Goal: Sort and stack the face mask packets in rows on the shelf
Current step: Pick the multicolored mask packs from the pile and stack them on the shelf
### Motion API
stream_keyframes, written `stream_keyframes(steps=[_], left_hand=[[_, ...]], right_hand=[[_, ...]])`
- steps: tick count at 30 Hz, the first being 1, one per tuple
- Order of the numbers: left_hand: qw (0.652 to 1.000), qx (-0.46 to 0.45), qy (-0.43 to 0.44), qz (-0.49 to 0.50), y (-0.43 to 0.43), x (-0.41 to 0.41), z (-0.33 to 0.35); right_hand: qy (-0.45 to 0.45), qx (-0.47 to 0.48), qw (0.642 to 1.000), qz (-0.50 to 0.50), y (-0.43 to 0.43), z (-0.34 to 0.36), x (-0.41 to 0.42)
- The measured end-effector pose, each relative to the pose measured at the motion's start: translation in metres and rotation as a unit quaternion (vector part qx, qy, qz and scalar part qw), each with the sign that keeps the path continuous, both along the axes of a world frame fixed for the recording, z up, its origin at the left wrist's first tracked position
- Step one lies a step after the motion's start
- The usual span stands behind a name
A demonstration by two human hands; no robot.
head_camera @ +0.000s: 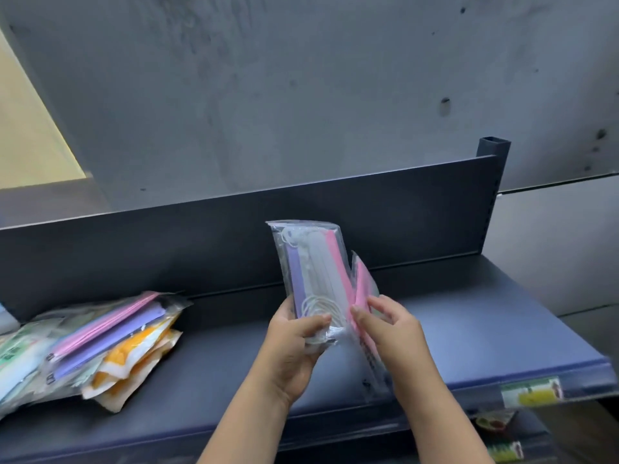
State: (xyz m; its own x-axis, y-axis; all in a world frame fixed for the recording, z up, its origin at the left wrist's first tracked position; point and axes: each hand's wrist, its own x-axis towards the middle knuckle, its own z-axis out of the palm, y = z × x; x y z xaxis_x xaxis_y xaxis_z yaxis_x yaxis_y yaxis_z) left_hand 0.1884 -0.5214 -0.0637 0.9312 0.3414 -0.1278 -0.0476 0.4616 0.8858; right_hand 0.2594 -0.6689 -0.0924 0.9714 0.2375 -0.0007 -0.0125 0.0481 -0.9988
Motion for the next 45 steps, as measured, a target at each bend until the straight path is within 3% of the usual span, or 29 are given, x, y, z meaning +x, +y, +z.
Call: stream_keyframes(steps=[3, 7, 12, 17, 30, 38, 42, 45], left_hand=[[0.999, -0.034, -0.008, -0.016, -0.034, 0.02, 0.002], [0.997, -0.066, -0.025, -0.018, -0.091, 0.046, 0.001], [0.999, -0.039, 0.018, 0.004, -0.154, 0.066, -0.01], [0.996, -0.039, 0.08, 0.012, -0.178, 0.08, -0.016], [0.981, 0.134, 0.141, 0.005, -0.178, 0.132, -0.039], [0.878, 0.414, 0.238, 0.021, -0.205, 0.183, -0.048], [0.881, 0.405, 0.24, -0.039, -0.214, 0.193, -0.039], [0.853, 0.456, 0.237, -0.087, -0.214, 0.193, -0.048]], right_hand=[[0.022, -0.014, 0.999, 0.022, -0.035, -0.006, 0.027], [0.046, 0.051, 0.996, 0.064, -0.088, -0.007, 0.058], [-0.026, -0.007, 1.0, -0.007, -0.16, -0.009, 0.095], [-0.012, 0.0, 0.999, -0.044, -0.2, -0.018, 0.127], [-0.028, 0.013, 0.997, -0.076, -0.226, -0.026, 0.172], [-0.042, -0.053, 0.99, -0.127, -0.239, -0.028, 0.183], [-0.064, -0.119, 0.982, -0.131, -0.238, -0.023, 0.192], [-0.047, -0.126, 0.983, -0.128, -0.237, -0.025, 0.198]])
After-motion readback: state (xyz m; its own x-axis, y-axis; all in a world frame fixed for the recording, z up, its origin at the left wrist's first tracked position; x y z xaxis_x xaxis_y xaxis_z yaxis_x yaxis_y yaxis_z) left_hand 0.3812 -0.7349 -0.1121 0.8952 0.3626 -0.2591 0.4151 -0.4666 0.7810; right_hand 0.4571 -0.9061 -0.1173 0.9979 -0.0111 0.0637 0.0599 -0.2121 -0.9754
